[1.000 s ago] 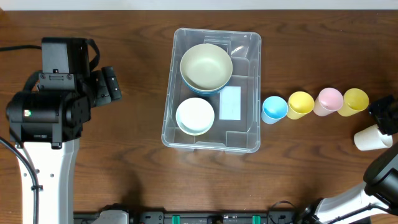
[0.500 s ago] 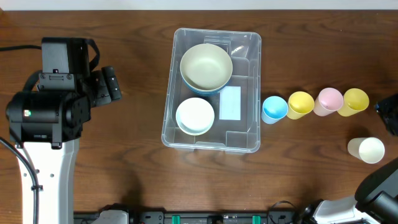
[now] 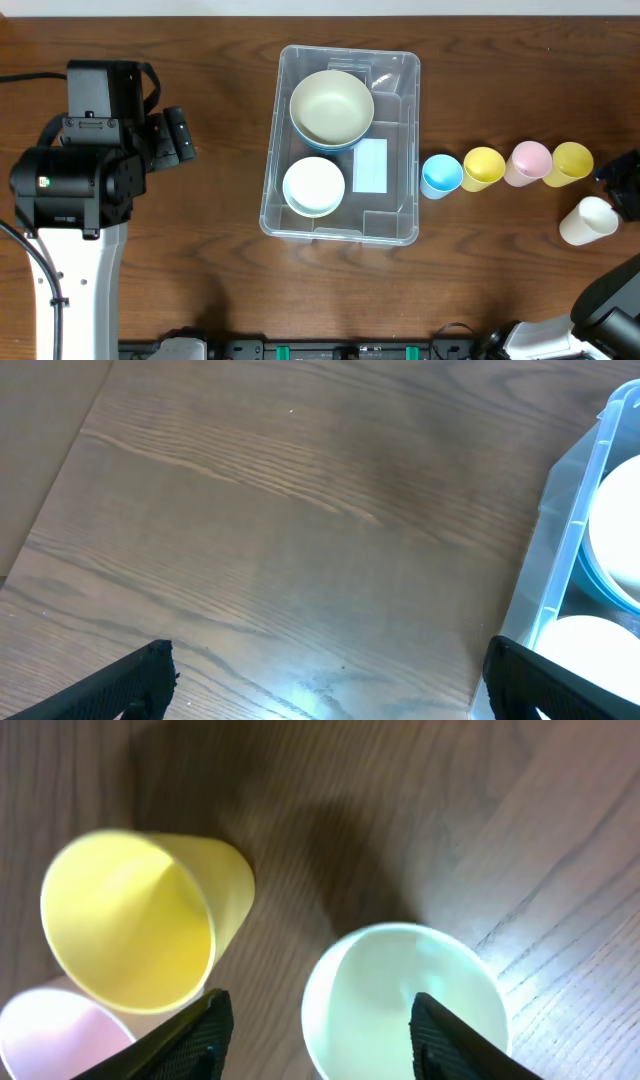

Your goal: Pack container

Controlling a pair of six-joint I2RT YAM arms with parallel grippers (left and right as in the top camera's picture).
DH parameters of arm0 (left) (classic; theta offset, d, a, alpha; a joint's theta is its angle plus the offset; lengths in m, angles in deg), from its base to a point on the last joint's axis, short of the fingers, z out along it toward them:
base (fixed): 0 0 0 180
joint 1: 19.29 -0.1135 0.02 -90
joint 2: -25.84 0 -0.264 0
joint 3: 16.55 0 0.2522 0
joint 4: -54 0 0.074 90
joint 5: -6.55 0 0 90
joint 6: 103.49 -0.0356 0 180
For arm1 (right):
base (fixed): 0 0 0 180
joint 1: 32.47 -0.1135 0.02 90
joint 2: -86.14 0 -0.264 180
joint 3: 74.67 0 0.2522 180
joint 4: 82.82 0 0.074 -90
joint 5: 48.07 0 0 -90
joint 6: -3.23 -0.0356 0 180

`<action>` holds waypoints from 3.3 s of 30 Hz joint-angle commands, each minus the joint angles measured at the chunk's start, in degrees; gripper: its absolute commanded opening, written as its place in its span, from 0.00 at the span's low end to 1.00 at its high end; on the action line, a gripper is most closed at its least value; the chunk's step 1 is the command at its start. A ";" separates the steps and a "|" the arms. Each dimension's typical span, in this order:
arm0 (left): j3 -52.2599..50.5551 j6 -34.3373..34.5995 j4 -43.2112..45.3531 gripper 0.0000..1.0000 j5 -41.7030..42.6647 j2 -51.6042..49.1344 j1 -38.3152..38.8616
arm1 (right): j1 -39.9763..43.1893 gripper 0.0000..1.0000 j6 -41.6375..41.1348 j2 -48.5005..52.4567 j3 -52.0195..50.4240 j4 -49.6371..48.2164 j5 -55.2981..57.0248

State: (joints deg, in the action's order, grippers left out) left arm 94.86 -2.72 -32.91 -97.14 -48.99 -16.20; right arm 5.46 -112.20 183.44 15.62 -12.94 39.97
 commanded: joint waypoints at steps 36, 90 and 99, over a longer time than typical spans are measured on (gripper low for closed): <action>0.46 0.94 -0.13 0.98 -0.07 -0.02 -0.17 | 4.85 0.74 -0.90 -18.10 -8.72 1.03 -3.91; 0.46 0.94 -0.13 0.98 -0.07 -0.02 -0.20 | -4.20 0.02 -2.23 -37.35 -9.68 10.51 -22.45; 0.46 0.94 -0.13 0.98 -0.09 -0.02 -0.17 | -42.62 0.02 -5.18 -36.59 3.74 8.44 -5.79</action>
State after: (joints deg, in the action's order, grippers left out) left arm 94.86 -2.72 -32.91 -97.14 -48.99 -16.20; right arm -28.79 -115.96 145.01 18.61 -4.15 25.57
